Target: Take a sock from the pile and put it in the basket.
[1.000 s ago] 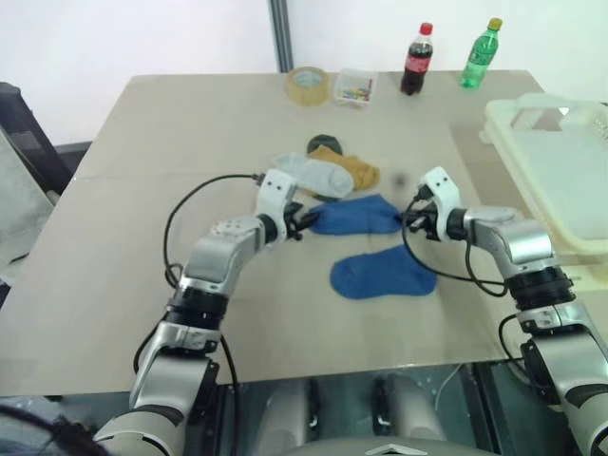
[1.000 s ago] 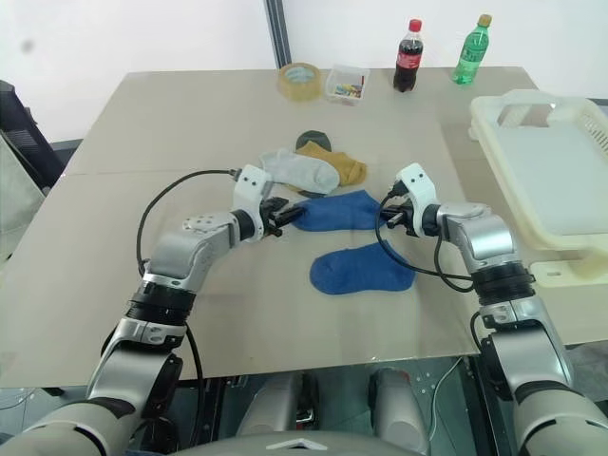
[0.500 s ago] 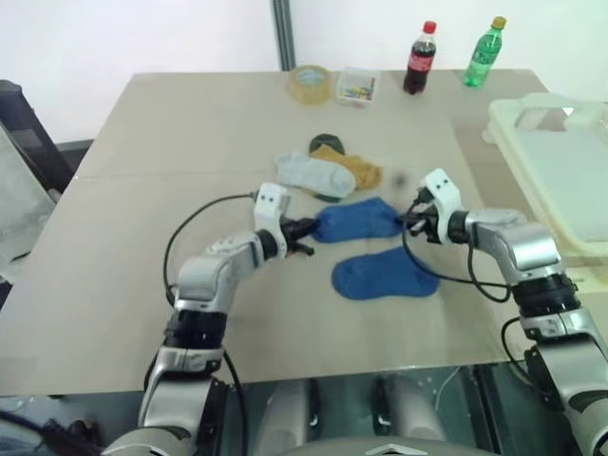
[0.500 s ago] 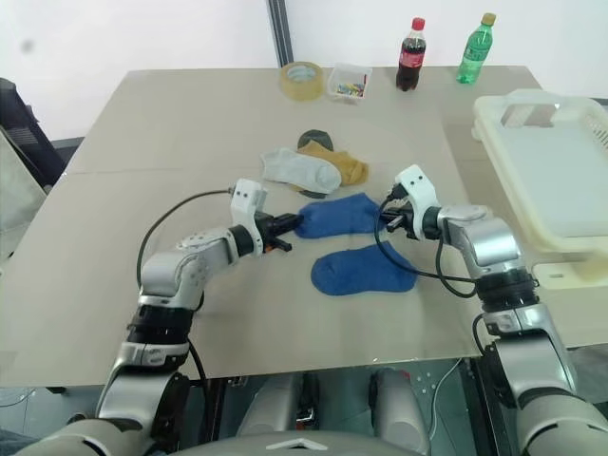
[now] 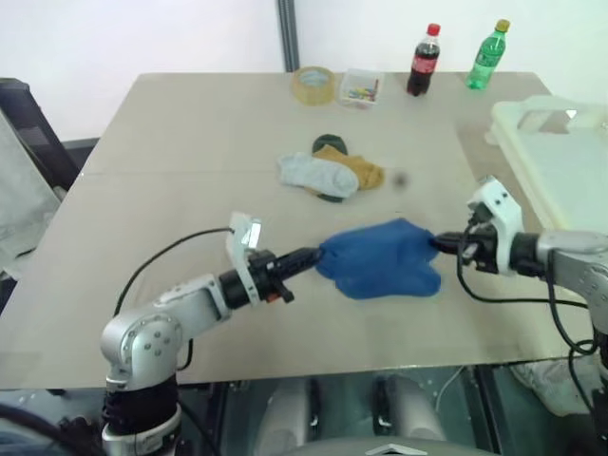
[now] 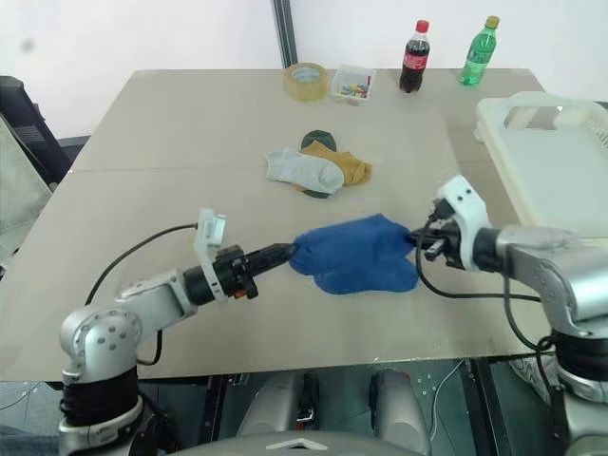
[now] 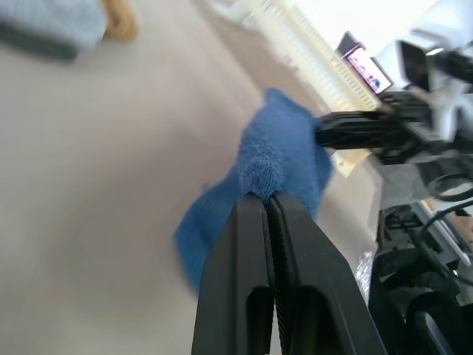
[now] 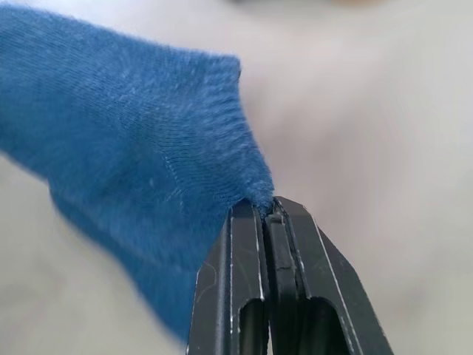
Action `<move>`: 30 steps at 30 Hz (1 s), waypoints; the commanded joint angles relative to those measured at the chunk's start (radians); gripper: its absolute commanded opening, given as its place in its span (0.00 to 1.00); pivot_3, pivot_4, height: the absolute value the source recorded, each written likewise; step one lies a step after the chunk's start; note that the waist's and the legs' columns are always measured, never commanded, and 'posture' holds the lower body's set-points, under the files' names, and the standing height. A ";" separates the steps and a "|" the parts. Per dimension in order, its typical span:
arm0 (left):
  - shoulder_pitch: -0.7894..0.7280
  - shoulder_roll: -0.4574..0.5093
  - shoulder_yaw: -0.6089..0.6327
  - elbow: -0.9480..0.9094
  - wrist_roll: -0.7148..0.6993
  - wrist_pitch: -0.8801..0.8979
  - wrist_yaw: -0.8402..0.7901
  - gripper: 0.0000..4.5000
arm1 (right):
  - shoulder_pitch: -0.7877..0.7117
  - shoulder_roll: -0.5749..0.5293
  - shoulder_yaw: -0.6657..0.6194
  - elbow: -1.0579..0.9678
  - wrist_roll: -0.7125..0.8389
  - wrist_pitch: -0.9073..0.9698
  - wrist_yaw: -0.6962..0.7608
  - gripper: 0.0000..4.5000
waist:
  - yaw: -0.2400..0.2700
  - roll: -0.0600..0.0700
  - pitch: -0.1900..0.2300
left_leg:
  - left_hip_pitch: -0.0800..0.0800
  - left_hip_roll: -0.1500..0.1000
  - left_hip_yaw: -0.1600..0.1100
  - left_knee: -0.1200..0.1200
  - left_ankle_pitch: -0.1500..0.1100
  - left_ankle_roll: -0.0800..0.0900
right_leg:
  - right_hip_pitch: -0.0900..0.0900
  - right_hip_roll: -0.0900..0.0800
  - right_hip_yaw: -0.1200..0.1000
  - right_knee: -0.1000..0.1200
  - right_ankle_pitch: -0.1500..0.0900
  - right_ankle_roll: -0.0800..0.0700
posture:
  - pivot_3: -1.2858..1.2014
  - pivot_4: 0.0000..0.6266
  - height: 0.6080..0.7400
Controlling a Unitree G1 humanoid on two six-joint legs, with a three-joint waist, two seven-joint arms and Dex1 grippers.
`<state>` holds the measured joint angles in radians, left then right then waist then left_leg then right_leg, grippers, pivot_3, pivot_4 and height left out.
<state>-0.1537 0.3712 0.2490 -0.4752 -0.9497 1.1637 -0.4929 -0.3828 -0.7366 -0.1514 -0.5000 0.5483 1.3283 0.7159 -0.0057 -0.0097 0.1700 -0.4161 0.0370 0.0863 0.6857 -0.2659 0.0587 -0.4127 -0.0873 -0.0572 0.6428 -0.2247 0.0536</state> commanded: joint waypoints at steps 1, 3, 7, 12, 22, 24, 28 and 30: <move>0.032 0.034 -0.089 -0.079 0.027 -0.021 0.013 0.02 | 0.034 -0.013 -0.045 -0.080 0.048 0.064 -0.028 0.00 | 0.000 0.000 0.000 | 0.000 0.000 0.000 0.000 0.000 0.000 | 0.000 0.000 0.000 0.000 0.000 0.000 | 0.52 0.24 0.96; 0.041 0.042 -0.120 -0.072 0.061 -0.051 0.023 0.02 | 0.050 -0.007 -0.039 -0.094 0.057 0.079 -0.048 0.00 | 0.000 0.000 0.000 | 0.000 0.000 0.000 0.000 0.000 0.000 | 0.000 0.000 0.000 0.000 0.000 0.000 | 0.52 0.24 0.96; 0.038 0.051 -0.153 -0.057 0.095 -0.093 0.028 0.02 | 0.074 -0.014 -0.025 -0.099 0.069 0.075 -0.070 0.00 | 0.001 0.000 0.000 | 0.000 0.000 0.000 0.000 0.000 0.001 | 0.000 0.000 0.000 0.000 0.000 -0.001 | 0.52 0.24 0.96; 0.031 0.053 -0.179 -0.034 0.141 -0.148 0.030 0.02 | 0.067 -0.004 -0.023 -0.076 0.070 0.069 -0.096 0.00 | 0.003 0.000 0.000 | 0.000 0.000 0.000 0.000 0.000 0.001 | -0.001 0.000 0.000 0.000 0.000 0.000 | 0.52 0.24 0.96; -0.015 0.018 -0.234 0.025 0.191 -0.191 0.042 0.02 | 0.076 0.007 0.013 -0.046 0.073 0.039 -0.127 0.00 | 0.011 0.000 0.000 | 0.000 0.000 0.000 0.000 -0.001 0.001 | -0.001 0.001 0.000 0.000 0.000 0.000 | 0.52 0.24 0.96; -0.019 0.016 -0.249 0.031 0.204 -0.199 0.040 0.02 | 0.076 0.010 0.014 -0.042 0.074 0.035 -0.131 0.00 | 0.013 0.000 0.000 | 0.000 0.000 0.000 0.000 -0.001 0.001 | -0.001 0.001 0.000 0.000 0.000 0.000 | 0.52 0.24 0.96; -0.021 0.008 -0.270 0.045 0.229 -0.209 0.040 0.00 | 0.097 -0.013 0.021 -0.055 0.078 0.007 -0.116 0.14 | 0.018 0.000 0.000 | 0.000 0.000 0.000 0.000 -0.001 0.002 | -0.001 0.001 0.000 -0.001 0.000 0.000 | 0.52 0.24 0.96; -0.031 0.010 -0.279 0.055 0.253 -0.218 0.048 0.00 | 0.128 -0.047 0.032 -0.090 0.066 -0.061 -0.088 0.33 | 0.021 0.000 0.000 | -0.001 0.000 0.000 0.000 -0.001 0.001 | -0.001 0.001 0.000 -0.001 0.000 0.000 | 0.52 0.24 0.96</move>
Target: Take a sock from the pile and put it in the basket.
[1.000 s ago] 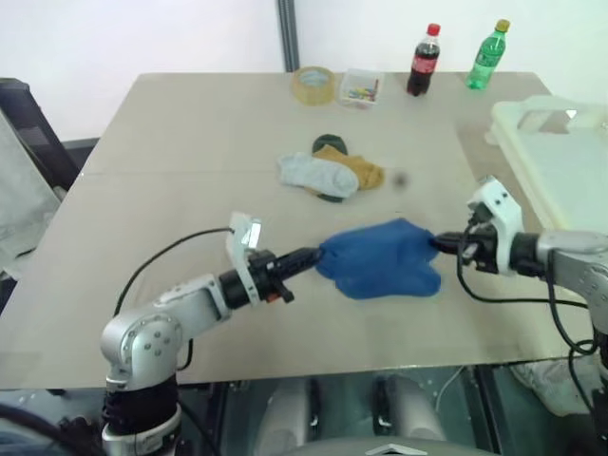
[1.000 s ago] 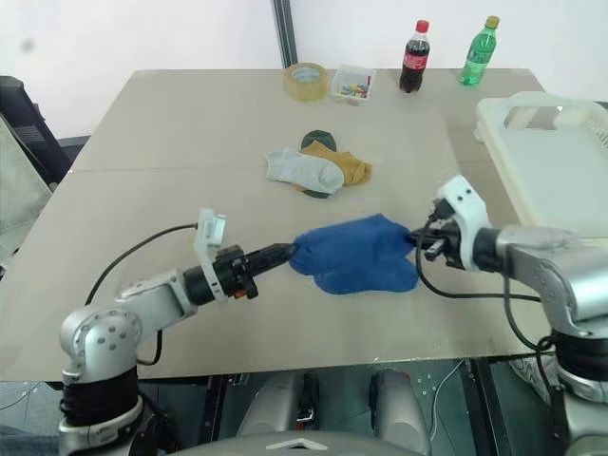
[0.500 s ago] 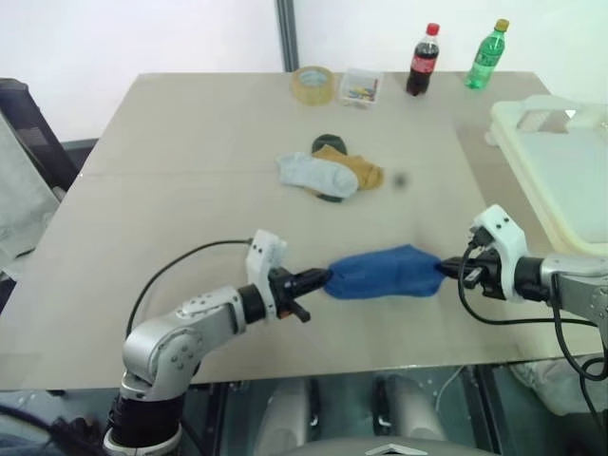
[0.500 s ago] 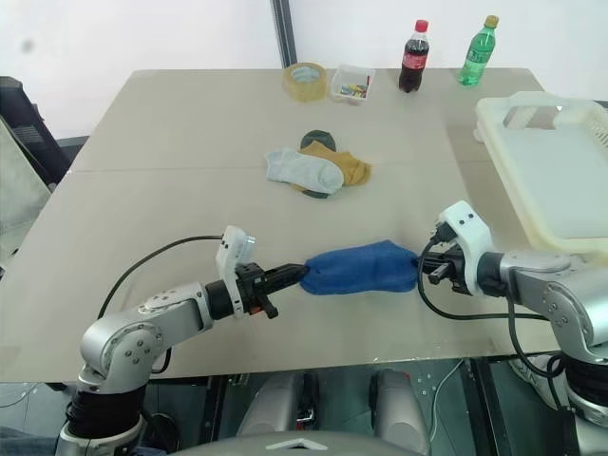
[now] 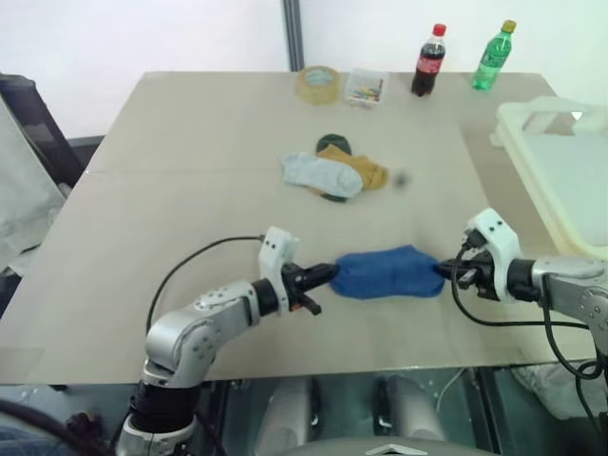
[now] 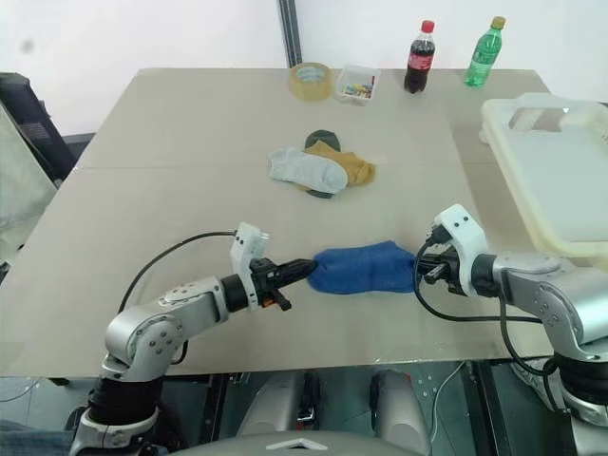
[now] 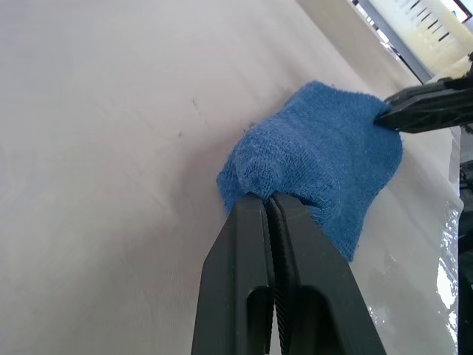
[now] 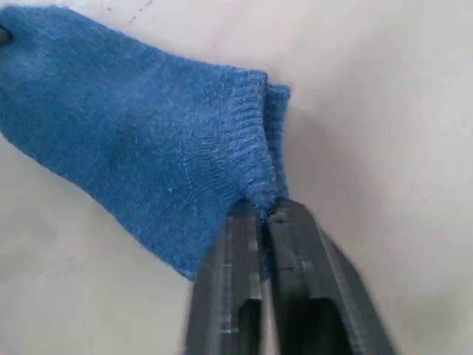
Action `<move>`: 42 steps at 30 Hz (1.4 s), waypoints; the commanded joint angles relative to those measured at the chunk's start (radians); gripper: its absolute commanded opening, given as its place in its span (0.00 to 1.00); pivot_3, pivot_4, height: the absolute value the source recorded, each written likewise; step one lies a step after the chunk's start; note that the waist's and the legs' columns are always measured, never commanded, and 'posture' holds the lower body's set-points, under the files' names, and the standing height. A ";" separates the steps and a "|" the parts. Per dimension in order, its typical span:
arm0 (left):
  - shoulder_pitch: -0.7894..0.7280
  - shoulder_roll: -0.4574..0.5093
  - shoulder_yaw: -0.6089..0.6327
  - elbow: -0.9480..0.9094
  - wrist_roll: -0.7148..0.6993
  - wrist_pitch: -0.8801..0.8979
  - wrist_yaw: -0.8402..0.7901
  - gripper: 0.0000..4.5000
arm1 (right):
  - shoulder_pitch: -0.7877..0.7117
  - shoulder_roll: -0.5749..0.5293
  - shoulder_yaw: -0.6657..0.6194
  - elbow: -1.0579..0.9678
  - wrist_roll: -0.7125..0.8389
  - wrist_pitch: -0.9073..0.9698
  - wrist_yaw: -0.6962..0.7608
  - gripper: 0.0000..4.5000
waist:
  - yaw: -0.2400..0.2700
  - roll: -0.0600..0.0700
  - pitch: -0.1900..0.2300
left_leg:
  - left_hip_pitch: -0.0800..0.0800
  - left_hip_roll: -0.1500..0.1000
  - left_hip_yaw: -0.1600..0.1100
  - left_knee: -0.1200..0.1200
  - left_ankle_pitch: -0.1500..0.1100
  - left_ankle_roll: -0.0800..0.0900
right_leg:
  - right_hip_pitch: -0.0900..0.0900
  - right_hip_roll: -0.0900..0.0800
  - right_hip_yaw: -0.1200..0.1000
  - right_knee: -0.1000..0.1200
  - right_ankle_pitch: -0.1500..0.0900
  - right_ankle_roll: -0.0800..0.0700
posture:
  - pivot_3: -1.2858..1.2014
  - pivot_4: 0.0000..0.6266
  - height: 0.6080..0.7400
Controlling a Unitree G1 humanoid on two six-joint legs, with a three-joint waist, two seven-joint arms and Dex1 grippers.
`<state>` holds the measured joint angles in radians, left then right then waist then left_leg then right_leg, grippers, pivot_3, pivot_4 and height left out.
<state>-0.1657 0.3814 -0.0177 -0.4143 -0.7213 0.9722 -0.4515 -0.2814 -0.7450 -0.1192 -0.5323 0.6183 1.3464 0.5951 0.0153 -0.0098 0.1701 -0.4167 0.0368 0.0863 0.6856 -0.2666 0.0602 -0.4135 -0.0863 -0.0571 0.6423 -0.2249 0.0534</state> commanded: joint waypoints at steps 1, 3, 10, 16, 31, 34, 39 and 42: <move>-0.024 -0.003 -0.012 -0.004 0.028 -0.026 0.010 0.00 | 0.043 -0.046 -0.004 -0.079 -0.007 -0.121 0.046 0.42 | 0.001 0.000 0.000 | 0.000 0.000 0.000 0.000 0.000 0.000 | 0.000 0.000 0.000 0.000 0.000 0.000 | 0.52 0.24 0.96; -0.028 -0.003 -0.013 -0.003 0.033 -0.026 0.005 0.00 | 0.066 -0.030 -0.036 -0.111 0.006 -0.188 0.058 0.52 | -0.001 0.000 0.000 | 0.000 0.000 0.000 0.000 0.000 0.000 | 0.000 0.000 0.000 0.000 0.000 0.000 | 0.52 0.24 0.96; -0.019 -0.008 -0.033 -0.007 0.038 -0.026 0.000 0.00 | 0.103 0.149 0.093 -0.181 -0.175 -0.456 -0.147 0.52 | -0.003 0.000 0.000 | 0.000 0.001 0.000 0.000 0.000 -0.001 | 0.000 0.001 0.000 0.000 0.000 0.000 | 0.52 0.24 0.96; -0.025 -0.014 -0.041 0.003 0.028 -0.020 -0.015 0.00 | 0.242 0.316 0.291 -0.101 -0.454 -0.710 -0.375 0.52 | 0.001 0.000 0.000 | 0.000 0.000 0.001 0.000 0.001 -0.002 | 0.000 0.000 0.000 0.000 0.000 0.001 | 0.52 0.24 0.96; -0.091 -0.020 0.080 0.058 -0.111 0.134 -0.015 0.98 | 0.439 0.458 0.239 0.007 -0.501 -1.037 -0.388 0.54 | -0.004 -0.001 -0.003 | 0.002 0.001 0.000 0.001 0.001 -0.002 | 0.001 0.001 0.001 0.001 0.000 0.000 | 0.52 0.24 0.96; -0.107 -0.022 0.105 0.076 -0.157 0.197 -0.009 0.98 | 0.434 0.456 0.248 -0.031 -0.473 -1.045 -0.340 0.54 | -0.004 -0.001 -0.003 | 0.002 0.001 0.000 0.001 0.001 -0.002 | 0.001 0.001 0.000 0.001 0.000 0.000 | 0.52 0.24 0.96; -0.124 -0.026 0.120 0.118 -0.185 0.264 0.012 0.98 | 0.434 0.406 0.253 -0.050 -0.453 -1.034 -0.253 0.54 | -0.003 -0.001 -0.003 | 0.002 0.001 0.000 0.001 0.001 -0.002 | 0.002 0.001 0.000 0.000 0.000 0.001 | 0.52 0.24 0.96; -0.132 -0.024 0.112 0.133 -0.176 0.271 0.017 0.98 | 0.428 0.371 0.269 -0.049 -0.459 -1.015 -0.211 0.54 | -0.003 -0.001 -0.003 | 0.003 0.001 0.000 0.001 0.001 -0.002 | 0.002 0.001 0.001 0.001 0.000 0.000 | 0.52 0.24 0.96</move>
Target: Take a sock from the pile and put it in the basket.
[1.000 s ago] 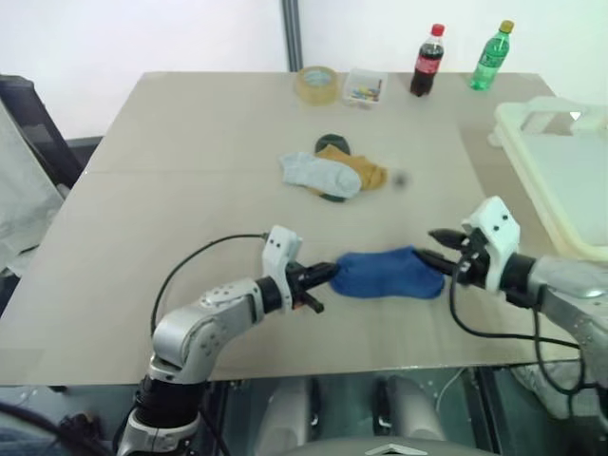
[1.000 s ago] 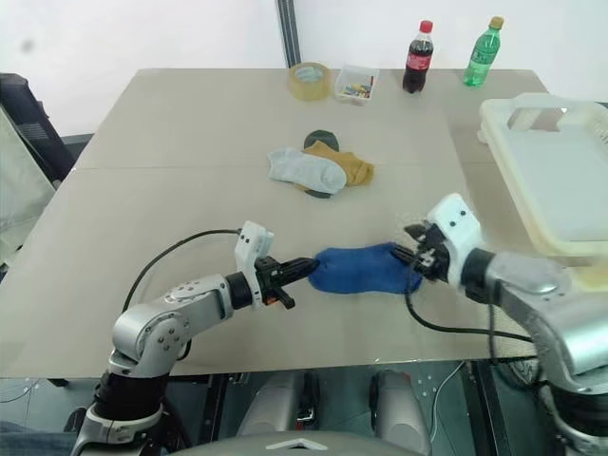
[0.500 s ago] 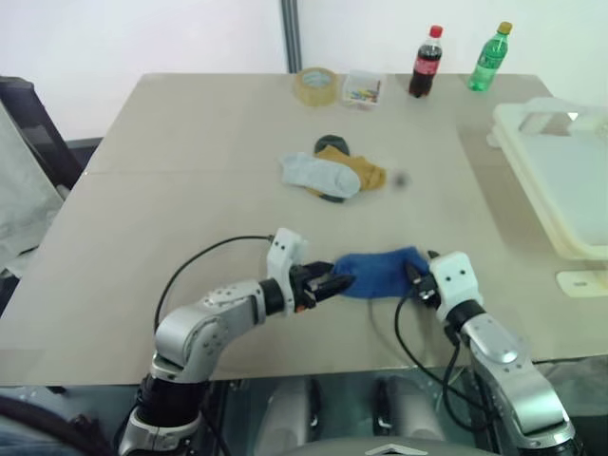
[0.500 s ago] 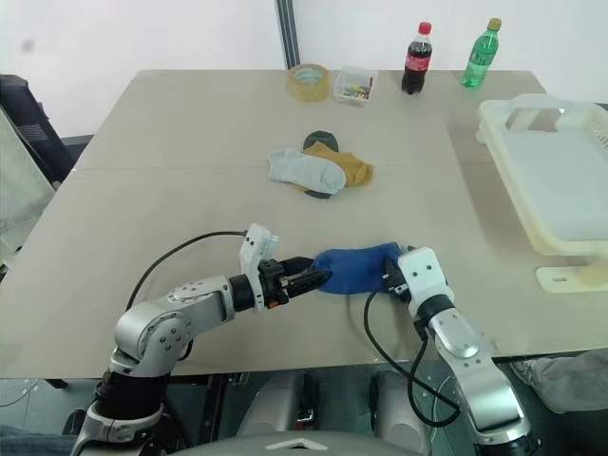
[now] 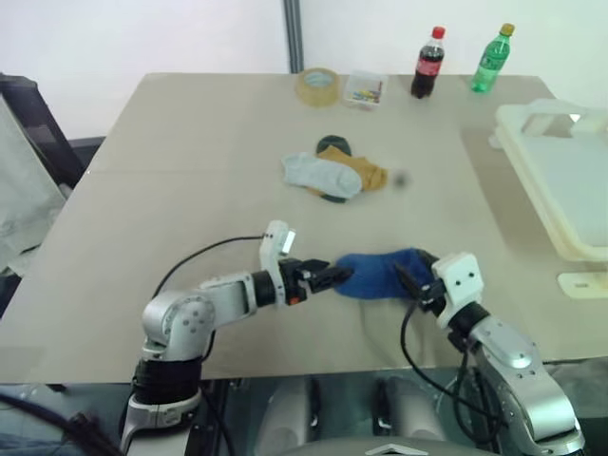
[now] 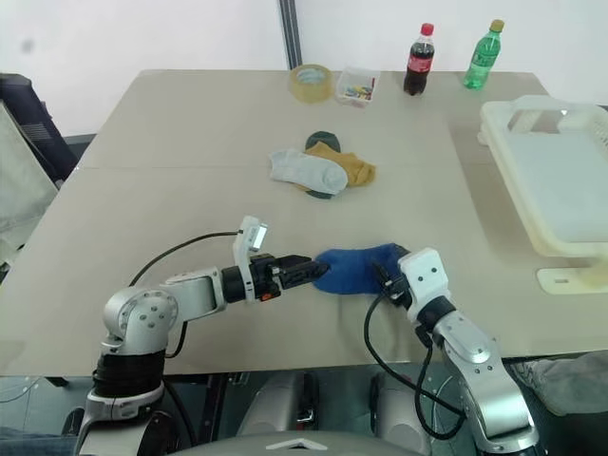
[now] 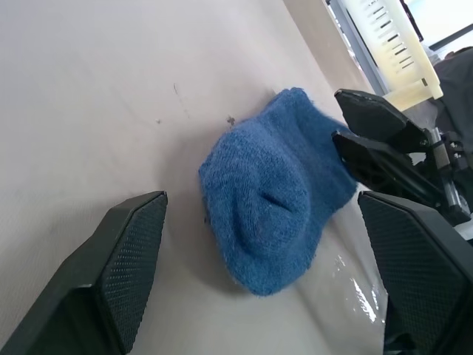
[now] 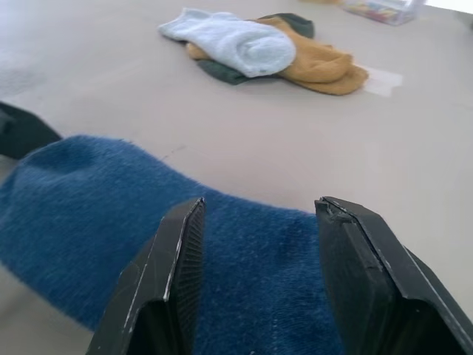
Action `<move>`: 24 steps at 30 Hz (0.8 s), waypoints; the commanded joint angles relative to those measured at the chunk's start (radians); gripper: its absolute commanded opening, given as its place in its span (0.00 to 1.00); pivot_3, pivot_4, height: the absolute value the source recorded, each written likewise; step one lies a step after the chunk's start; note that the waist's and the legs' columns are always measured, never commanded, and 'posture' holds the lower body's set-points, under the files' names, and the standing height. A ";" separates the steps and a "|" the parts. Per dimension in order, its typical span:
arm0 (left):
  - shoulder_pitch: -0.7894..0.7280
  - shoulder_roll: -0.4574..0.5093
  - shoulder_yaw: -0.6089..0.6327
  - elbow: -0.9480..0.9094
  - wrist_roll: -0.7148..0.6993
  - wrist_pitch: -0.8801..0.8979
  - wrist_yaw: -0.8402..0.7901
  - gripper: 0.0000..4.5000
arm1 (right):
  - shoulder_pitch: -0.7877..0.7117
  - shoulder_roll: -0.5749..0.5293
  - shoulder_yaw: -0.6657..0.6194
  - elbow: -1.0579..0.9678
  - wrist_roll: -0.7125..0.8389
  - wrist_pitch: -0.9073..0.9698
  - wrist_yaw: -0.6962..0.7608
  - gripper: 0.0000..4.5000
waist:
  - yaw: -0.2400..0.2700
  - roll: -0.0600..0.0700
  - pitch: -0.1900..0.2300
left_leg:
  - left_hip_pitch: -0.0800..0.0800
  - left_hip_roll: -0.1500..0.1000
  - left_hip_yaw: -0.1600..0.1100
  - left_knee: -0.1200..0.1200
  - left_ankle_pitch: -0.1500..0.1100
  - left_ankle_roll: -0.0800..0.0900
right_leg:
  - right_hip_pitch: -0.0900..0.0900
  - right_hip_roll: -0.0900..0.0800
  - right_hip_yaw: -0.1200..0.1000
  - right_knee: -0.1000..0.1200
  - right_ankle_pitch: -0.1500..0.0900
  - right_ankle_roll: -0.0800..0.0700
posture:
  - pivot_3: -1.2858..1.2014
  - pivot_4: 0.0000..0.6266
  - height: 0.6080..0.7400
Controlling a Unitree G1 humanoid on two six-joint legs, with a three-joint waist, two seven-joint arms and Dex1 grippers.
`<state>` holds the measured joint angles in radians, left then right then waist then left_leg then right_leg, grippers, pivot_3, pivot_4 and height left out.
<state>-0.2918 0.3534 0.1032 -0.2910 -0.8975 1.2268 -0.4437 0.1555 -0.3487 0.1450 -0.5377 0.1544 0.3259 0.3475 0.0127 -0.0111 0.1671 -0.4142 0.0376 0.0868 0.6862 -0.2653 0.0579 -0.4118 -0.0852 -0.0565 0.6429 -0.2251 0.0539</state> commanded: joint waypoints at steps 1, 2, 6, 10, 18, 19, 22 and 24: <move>-0.008 0.004 -0.009 0.012 0.001 0.018 0.010 0.98 | -0.009 -0.035 0.011 -0.041 0.000 0.011 0.045 0.54 | 0.000 0.000 0.000 | 0.000 0.000 0.000 0.000 0.000 0.000 | 0.000 0.000 0.000 0.000 0.000 0.000 | 0.52 0.24 0.96; -0.012 0.004 -0.008 0.015 0.002 0.020 0.012 0.98 | -0.007 -0.045 0.020 -0.034 -0.010 0.022 0.050 0.54 | 0.000 0.000 0.000 | 0.000 0.000 0.000 0.000 0.000 0.000 | 0.000 0.000 0.000 0.000 0.000 0.000 | 0.52 0.24 0.96; -0.015 0.011 -0.015 0.030 0.019 0.019 0.014 0.98 | 0.006 -0.087 0.066 -0.010 -0.041 0.067 0.079 0.54 | 0.001 0.000 0.000 | 0.000 0.000 0.000 0.000 0.000 0.000 | 0.000 0.000 0.000 0.000 0.000 0.000 | 0.52 0.24 0.96; -0.029 0.034 -0.027 0.068 0.045 -0.001 -0.001 0.98 | -0.008 -0.117 0.069 0.009 -0.074 0.076 0.088 0.54 | 0.000 0.000 -0.004 | 0.001 0.000 0.000 0.000 0.000 0.000 | 0.000 0.000 0.000 0.000 0.000 0.000 | 0.52 0.24 0.96; -0.060 0.024 -0.083 0.137 0.064 0.005 -0.016 0.98 | -0.053 -0.115 0.073 0.039 -0.095 0.088 0.093 0.54 | 0.001 -0.002 -0.016 | 0.001 0.000 0.000 0.000 0.000 0.000 | 0.001 0.000 0.000 0.000 -0.002 -0.003 | 0.52 0.24 0.96; -0.062 0.019 -0.090 0.142 0.060 0.018 -0.019 0.98 | -0.053 -0.115 0.073 0.039 -0.097 0.090 0.093 0.54 | 0.002 -0.002 -0.018 | 0.002 0.000 0.000 0.000 0.000 0.000 | 0.001 0.000 0.000 0.000 -0.002 -0.004 | 0.52 0.24 0.96; -0.055 0.015 -0.112 0.139 -0.007 0.114 -0.059 0.98 | -0.053 -0.119 0.077 0.038 -0.106 0.094 0.097 0.54 | 0.002 -0.003 -0.020 | 0.002 0.000 0.000 0.000 0.000 0.000 | 0.002 0.000 0.000 0.000 -0.002 -0.004 | 0.52 0.24 0.96; -0.039 0.025 -0.134 0.123 -0.030 0.157 -0.083 0.98 | -0.054 -0.121 0.074 0.043 -0.114 0.092 0.097 0.54 | 0.001 -0.003 -0.021 | 0.002 0.000 0.000 0.000 0.000 0.000 | 0.002 -0.001 0.000 0.000 -0.002 -0.004 | 0.52 0.24 0.96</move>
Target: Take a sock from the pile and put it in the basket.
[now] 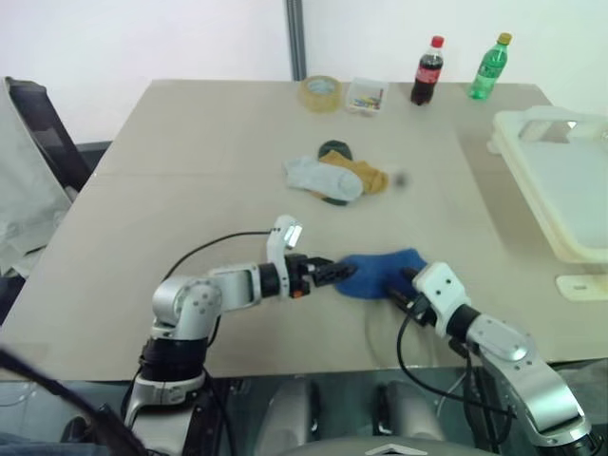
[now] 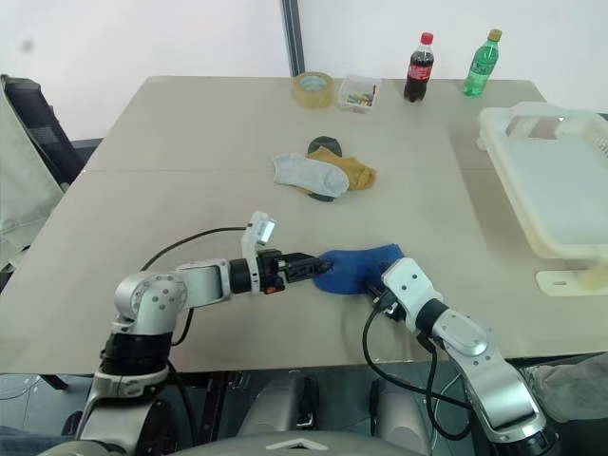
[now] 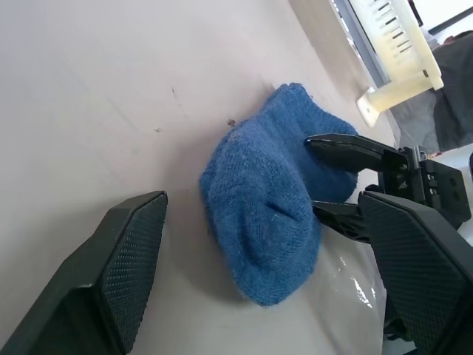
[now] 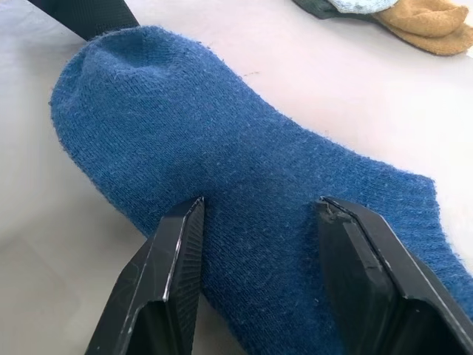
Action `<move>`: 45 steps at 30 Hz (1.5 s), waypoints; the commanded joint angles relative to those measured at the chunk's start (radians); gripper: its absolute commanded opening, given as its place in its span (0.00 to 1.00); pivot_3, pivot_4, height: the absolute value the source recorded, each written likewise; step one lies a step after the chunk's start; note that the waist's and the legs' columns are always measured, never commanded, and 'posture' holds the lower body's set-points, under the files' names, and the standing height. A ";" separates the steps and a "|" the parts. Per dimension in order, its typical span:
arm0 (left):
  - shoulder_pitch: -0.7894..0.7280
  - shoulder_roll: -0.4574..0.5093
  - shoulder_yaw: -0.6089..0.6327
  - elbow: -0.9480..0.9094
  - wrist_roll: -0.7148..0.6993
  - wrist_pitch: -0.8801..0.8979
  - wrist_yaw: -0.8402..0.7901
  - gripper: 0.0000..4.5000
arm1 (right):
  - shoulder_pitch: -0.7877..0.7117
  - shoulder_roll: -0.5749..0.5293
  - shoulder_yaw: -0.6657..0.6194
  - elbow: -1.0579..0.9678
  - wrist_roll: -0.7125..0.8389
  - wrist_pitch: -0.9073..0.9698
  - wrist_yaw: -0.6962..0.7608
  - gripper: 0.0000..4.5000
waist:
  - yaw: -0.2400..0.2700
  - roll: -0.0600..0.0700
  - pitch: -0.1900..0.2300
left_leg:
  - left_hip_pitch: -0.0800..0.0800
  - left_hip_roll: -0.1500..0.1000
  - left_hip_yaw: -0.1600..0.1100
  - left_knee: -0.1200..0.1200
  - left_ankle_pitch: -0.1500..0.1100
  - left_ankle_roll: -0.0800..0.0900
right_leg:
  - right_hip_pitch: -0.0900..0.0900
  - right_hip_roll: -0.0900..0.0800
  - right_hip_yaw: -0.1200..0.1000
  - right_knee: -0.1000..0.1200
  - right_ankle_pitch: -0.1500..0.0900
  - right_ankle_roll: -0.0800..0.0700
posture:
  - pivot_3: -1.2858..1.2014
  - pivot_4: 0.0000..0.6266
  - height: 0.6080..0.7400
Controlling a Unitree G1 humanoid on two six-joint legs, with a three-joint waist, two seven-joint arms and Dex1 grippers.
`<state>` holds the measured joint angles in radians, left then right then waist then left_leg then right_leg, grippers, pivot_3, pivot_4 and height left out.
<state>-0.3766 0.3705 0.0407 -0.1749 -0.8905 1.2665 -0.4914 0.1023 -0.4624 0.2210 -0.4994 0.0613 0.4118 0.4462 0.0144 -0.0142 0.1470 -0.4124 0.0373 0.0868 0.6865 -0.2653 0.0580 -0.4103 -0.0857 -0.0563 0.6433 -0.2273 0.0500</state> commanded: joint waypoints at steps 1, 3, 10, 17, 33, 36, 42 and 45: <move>0.049 0.005 -0.071 0.005 -0.046 0.130 -0.040 0.98 | -0.001 -0.007 -0.007 0.005 -0.022 0.008 -0.003 0.54 | -0.001 0.000 -0.001 | 0.000 0.000 0.000 0.000 0.000 0.000 | 0.000 0.000 0.000 0.000 0.000 0.000 | 0.52 0.24 0.96; 0.048 -0.016 -0.052 0.016 -0.064 0.143 -0.040 0.98 | -0.001 -0.004 -0.014 0.004 -0.021 0.010 -0.004 0.54 | 0.000 0.000 -0.001 | 0.000 0.000 0.000 0.000 0.000 0.000 | 0.000 0.000 0.000 0.000 0.000 0.000 | 0.52 0.24 0.96; -0.001 -0.149 0.086 0.115 -0.152 0.196 0.002 0.98 | 0.005 -0.001 -0.022 -0.002 -0.028 0.015 -0.010 0.54 | 0.000 0.000 -0.002 | 0.000 0.000 0.000 0.000 0.000 0.000 | 0.000 0.000 0.000 0.000 0.000 0.000 | 0.52 0.24 0.96; -0.093 -0.274 0.251 0.215 -0.320 0.224 0.050 0.98 | -0.008 -0.010 -0.045 -0.003 -0.028 0.024 -0.014 0.54 | 0.000 -0.001 -0.001 | -0.001 0.000 -0.001 0.001 0.000 0.000 | 0.000 0.000 0.000 0.000 0.001 0.001 | 0.52 0.24 0.96; -0.148 -0.318 0.216 0.286 -0.279 0.186 0.081 0.98 | -0.039 -0.069 -0.202 -0.201 0.110 0.240 0.034 0.54 | 0.000 -0.002 0.000 | -0.002 -0.001 -0.001 0.001 0.000 0.001 | -0.001 0.000 -0.001 0.000 0.001 0.002 | 0.52 0.24 0.96; -0.141 -0.256 0.250 0.263 -0.282 0.180 0.078 0.98 | -0.044 -0.066 -0.176 -0.191 0.098 0.239 0.022 0.54 | -0.005 -0.002 0.000 | -0.002 -0.001 -0.001 0.000 -0.001 0.001 | -0.001 0.000 0.000 -0.001 0.000 0.000 | 0.52 0.24 0.96; -0.103 -0.182 0.230 0.222 -0.268 0.187 0.067 0.98 | -0.057 -0.048 -0.150 -0.135 0.077 0.212 -0.001 0.54 | 0.001 -0.002 0.000 | -0.002 -0.001 -0.001 0.000 0.000 0.001 | -0.001 0.000 -0.001 -0.001 0.000 -0.001 | 0.52 0.24 0.96; -0.077 -0.162 0.202 0.206 -0.236 0.165 0.067 0.98 | -0.064 -0.040 -0.127 -0.106 0.061 0.194 -0.005 0.54 | 0.000 -0.002 0.001 | -0.003 -0.001 -0.001 0.000 0.000 0.001 | -0.001 0.000 -0.001 -0.001 0.000 -0.001 | 0.52 0.24 0.96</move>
<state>-0.4566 0.2055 0.2596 0.0733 -1.1330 1.4516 -0.4109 0.0493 -0.5057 0.0924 -0.5962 0.1301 0.6322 0.4496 0.0145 -0.0163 0.1476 -0.4151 0.0365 0.0857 0.6863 -0.2655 0.0586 -0.4116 -0.0860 -0.0569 0.6424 -0.2277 0.0492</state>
